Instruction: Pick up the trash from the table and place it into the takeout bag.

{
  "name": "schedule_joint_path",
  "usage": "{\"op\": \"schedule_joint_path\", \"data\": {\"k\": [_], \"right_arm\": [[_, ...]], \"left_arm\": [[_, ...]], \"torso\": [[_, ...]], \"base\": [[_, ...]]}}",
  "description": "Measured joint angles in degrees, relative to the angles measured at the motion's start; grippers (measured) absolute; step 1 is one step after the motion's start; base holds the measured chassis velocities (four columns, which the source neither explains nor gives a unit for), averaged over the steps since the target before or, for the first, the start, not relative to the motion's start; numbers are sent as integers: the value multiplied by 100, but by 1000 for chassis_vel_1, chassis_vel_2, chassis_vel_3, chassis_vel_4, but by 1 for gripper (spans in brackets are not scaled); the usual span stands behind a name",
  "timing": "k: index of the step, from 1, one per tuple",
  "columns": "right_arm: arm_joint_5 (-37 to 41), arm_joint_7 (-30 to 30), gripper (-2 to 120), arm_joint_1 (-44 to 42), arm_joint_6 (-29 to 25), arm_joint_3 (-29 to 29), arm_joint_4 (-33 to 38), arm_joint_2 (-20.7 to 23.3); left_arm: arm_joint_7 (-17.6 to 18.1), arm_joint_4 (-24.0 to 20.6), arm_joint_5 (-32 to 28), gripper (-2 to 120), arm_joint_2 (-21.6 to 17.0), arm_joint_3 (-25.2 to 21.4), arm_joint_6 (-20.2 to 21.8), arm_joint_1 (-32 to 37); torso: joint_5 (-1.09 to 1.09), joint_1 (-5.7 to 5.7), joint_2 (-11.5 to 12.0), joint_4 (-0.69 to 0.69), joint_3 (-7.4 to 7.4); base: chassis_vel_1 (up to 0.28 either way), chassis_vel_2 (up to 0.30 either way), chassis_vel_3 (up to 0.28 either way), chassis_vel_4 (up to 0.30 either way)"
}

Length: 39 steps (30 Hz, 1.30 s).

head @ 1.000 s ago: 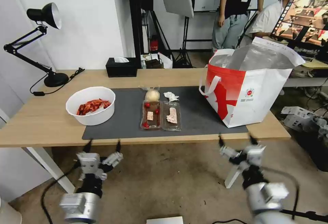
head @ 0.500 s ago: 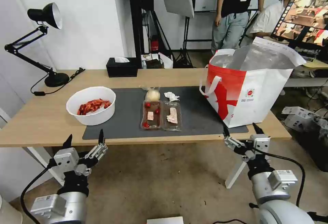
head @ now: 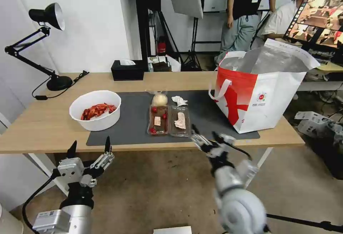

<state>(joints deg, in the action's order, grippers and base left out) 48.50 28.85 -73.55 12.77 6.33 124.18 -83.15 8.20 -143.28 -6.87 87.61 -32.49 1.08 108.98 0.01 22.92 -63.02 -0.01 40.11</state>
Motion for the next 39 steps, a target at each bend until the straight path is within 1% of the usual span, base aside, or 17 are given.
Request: {"op": "schedule_joint_path", "data": {"k": [1,2,4,5,7,8,10,11,12,15,18,26,39], "right_arm": [[483,283,100,162,-1,-151,-107,-151],[748,453,100,243,-17,-232,-164,-247],[893,552,100,285,-37,-279,-201,-301],[1250,783,100,374,-139,-401,-293,-452],[1559,967,100,453,-296,-477,-383,-589],[1559,967,100,453,-296,-477,-383,-589],[1963,1249,100,619,-585,-550,-500,-689],[1963,1249,100,619,-585,-550,-500,-689],[2138,1369,100,741,-747,-538,-585,-707],[2294,1456,100,836,-825,-443,-651,-707],[2809,1714,100,995,-863,-231,-730,-702],[3276,1934,100,1174,-933,-52,-926,-698],[3529,1862,100,1382,-964,163,-1236,-694]], "left_arm": [[-4,-1,32,100,3,-2,1,32],[-6,-1,51,100,4,-6,2,51],[-7,-1,61,100,4,-7,2,61],[-8,-1,82,100,6,-16,2,88],[-9,-1,93,100,8,-27,2,106],[-9,-1,93,100,8,-27,2,106],[-9,-1,110,100,10,-38,2,123],[-9,-1,110,100,10,-38,2,123],[-9,-1,122,100,13,-45,2,126],[-9,-1,132,100,19,-55,2,123],[-9,-1,138,100,36,-70,2,93],[10,-1,142,100,38,-88,0,86],[29,2,162,100,41,-96,-29,102]], "torso": [[0,0,0,0,0],[1,0,0,0,0],[0,0,0,0,0],[0,0,0,0,0],[0,0,0,0,0],[0,0,0,0,0],[0,0,0,0,0],[0,0,0,0,0],[-1,0,0,0,0],[-1,0,0,1,0],[-1,0,0,1,0],[-2,0,0,0,-1],[-2,-1,0,0,-1]], "base": [[0,0,0,0],[0,0,0,0],[0,0,0,0],[0,0,0,0],[0,0,0,0],[0,0,0,0],[0,0,0,0],[0,0,0,0],[0,0,0,0],[0,0,0,0],[0,0,0,0],[0,0,0,0],[0,0,0,0]]}}
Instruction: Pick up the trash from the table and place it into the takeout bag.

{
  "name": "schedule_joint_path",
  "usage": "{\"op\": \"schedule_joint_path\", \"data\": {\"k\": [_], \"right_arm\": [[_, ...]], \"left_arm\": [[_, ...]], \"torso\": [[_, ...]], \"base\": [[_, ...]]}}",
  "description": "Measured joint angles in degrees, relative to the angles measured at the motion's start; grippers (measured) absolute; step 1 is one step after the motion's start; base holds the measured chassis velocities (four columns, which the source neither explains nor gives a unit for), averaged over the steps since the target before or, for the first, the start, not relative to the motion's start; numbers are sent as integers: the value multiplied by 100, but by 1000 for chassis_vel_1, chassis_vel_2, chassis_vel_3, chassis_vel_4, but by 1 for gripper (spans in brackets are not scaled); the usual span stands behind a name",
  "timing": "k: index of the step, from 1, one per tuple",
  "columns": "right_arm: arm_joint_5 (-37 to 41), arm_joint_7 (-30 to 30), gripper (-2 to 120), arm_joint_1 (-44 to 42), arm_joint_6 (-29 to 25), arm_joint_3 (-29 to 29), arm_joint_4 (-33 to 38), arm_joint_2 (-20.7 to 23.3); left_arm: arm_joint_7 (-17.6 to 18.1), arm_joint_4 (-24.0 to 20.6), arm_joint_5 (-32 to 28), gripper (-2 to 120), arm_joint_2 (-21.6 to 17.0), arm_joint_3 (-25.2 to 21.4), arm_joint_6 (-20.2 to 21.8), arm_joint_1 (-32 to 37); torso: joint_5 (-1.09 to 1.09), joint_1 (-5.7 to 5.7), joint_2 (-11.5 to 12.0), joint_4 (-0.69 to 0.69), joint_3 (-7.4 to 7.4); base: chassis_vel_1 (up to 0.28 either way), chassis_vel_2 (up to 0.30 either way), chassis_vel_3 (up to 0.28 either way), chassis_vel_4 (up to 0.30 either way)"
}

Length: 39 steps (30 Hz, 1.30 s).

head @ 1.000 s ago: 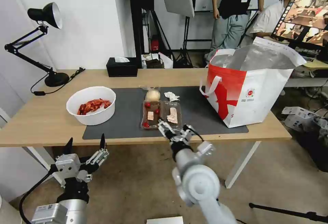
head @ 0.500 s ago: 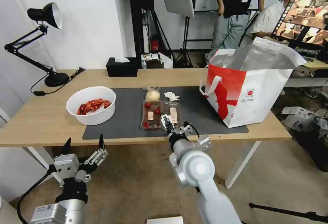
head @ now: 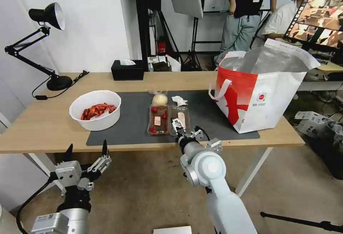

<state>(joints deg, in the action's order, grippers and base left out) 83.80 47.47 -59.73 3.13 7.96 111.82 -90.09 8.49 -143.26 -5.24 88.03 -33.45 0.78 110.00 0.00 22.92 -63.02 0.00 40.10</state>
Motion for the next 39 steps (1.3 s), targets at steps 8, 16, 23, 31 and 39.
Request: {"op": "schedule_joint_path", "data": {"k": [8,16,23,31,39], "right_arm": [[34,-197,100,116,98,55,-194,1],[-2866,-1526,100,-124,648,-507,-331,16],[-5382,-2481,100,-148,652,-1209,-611,181],[-6233,-3138,100,321,922,-1487,-704,704],[-5200,-4306,86,1667,1604,-1102,-1352,1893]], "left_arm": [[7,2,2,100,17,-7,-5,14],[13,2,3,100,2,-13,-46,11],[16,2,-2,100,5,-30,-105,-23],[24,2,-58,100,-5,-33,-110,-109],[27,62,-359,100,-404,42,105,-373]], "torso": [[0,0,0,0,0],[0,0,0,1,0],[1,0,0,0,0],[0,0,0,-1,0],[-2,0,0,1,1]], "base": [[0,0,0,0],[0,0,0,0],[0,0,0,0],[0,0,0,0],[0,0,0,0]]}}
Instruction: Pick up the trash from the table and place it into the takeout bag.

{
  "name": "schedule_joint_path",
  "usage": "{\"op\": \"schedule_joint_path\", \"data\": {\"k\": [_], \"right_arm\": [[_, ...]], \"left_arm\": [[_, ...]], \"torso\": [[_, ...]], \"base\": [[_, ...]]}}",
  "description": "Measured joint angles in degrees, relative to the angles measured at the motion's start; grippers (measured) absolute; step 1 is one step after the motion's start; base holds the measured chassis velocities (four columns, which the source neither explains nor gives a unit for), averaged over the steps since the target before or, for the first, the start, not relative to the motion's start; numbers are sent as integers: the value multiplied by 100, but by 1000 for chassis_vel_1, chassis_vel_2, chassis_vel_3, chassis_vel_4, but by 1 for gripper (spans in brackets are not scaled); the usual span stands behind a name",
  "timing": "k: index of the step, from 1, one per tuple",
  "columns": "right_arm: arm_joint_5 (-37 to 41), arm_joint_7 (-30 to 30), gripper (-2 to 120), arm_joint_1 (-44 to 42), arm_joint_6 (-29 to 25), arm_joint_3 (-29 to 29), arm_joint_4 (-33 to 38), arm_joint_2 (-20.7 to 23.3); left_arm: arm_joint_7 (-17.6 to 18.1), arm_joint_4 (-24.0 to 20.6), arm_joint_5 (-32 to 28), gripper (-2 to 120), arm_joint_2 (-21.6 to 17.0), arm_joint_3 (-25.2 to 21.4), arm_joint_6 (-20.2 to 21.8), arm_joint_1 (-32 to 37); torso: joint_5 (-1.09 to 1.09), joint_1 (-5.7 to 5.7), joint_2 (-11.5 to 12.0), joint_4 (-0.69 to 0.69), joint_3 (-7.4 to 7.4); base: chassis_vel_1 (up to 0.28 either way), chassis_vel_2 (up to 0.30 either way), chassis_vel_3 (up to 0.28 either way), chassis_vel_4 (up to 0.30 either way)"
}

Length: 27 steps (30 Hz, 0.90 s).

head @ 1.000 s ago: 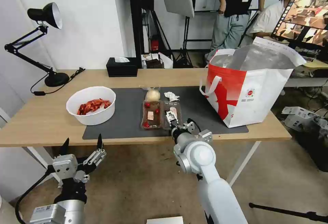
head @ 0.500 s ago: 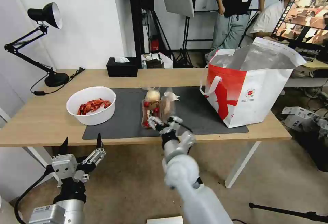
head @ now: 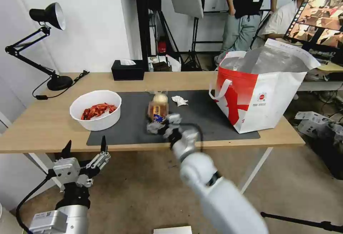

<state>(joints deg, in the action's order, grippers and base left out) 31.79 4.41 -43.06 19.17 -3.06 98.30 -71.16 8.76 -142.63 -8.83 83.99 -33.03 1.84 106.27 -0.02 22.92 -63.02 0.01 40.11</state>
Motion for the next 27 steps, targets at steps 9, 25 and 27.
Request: {"op": "schedule_joint_path", "data": {"k": [9,25,27], "right_arm": [[791,-1962,52,2091,105,-1044,-1790,658],[976,-3669,0,3716,228,-2667,-3382,544],[971,-3677,0,3732,249,-2688,-3394,531]], "left_arm": [[-50,388,-1049,100,-732,192,510,-555],[669,1916,-3517,100,-1837,1339,1719,-2972],[748,1983,-3625,100,-1894,1400,1787,-3117]], "torso": [[1,1,0,-2,0],[2,1,1,-1,1],[2,1,1,0,0]], "base": [[0,0,0,0],[0,0,0,0],[0,0,0,0]]}}
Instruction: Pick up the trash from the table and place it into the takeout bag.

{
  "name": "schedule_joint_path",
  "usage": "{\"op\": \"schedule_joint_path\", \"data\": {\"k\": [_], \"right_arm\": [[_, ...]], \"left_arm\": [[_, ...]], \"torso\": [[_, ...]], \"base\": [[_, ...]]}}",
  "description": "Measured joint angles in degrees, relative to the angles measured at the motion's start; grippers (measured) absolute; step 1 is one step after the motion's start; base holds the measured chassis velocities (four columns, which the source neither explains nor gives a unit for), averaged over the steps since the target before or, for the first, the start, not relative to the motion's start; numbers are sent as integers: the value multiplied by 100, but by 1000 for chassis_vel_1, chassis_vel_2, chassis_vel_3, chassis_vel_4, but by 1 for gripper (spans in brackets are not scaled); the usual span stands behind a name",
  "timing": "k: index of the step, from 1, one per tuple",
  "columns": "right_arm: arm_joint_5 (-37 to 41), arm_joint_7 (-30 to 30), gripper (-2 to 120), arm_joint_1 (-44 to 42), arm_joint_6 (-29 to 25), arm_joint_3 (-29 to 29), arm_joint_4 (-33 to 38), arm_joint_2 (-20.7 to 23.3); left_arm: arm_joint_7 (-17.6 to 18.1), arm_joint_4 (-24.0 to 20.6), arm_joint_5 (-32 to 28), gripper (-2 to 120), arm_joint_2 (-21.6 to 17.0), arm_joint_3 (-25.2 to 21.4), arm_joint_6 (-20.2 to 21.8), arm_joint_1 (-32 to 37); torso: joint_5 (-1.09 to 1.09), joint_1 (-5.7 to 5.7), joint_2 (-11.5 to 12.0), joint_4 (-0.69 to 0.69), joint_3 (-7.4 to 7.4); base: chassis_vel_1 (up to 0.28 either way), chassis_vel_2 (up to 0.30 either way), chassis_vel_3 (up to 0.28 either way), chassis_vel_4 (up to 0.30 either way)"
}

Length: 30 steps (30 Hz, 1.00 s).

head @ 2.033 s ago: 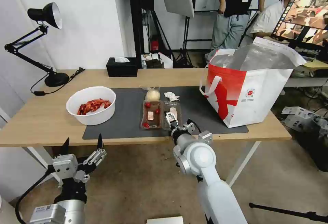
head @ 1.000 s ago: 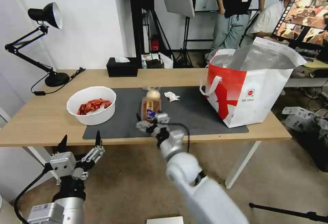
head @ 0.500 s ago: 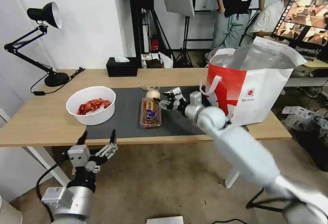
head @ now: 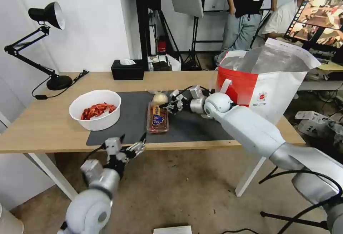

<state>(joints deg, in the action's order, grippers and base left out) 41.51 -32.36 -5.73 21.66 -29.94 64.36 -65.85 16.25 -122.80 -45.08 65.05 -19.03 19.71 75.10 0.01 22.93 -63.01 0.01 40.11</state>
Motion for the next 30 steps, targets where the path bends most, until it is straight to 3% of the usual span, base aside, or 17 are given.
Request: {"op": "schedule_joint_path", "data": {"k": [3,11,19,30], "right_arm": [[-13,-3,0,32,47,-70,-74,-56],[-155,2,0,35,73,-104,-132,-100],[-185,23,0,26,75,-76,-134,-77],[-198,31,0,25,66,-39,-164,-107]], "left_arm": [[300,245,-573,100,-278,296,248,-628],[592,542,-1448,100,-589,658,588,-1326],[817,971,-2198,100,-596,1022,833,-2018],[983,1432,-2554,100,-477,1434,1022,-2707]], "torso": [[-1,0,-1,-1,0],[-1,-1,-1,-1,0],[-1,-1,-1,-1,0],[-1,-1,-1,-1,0]], "base": [[0,0,0,0],[0,0,0,0],[0,0,0,0],[0,0,0,0]]}}
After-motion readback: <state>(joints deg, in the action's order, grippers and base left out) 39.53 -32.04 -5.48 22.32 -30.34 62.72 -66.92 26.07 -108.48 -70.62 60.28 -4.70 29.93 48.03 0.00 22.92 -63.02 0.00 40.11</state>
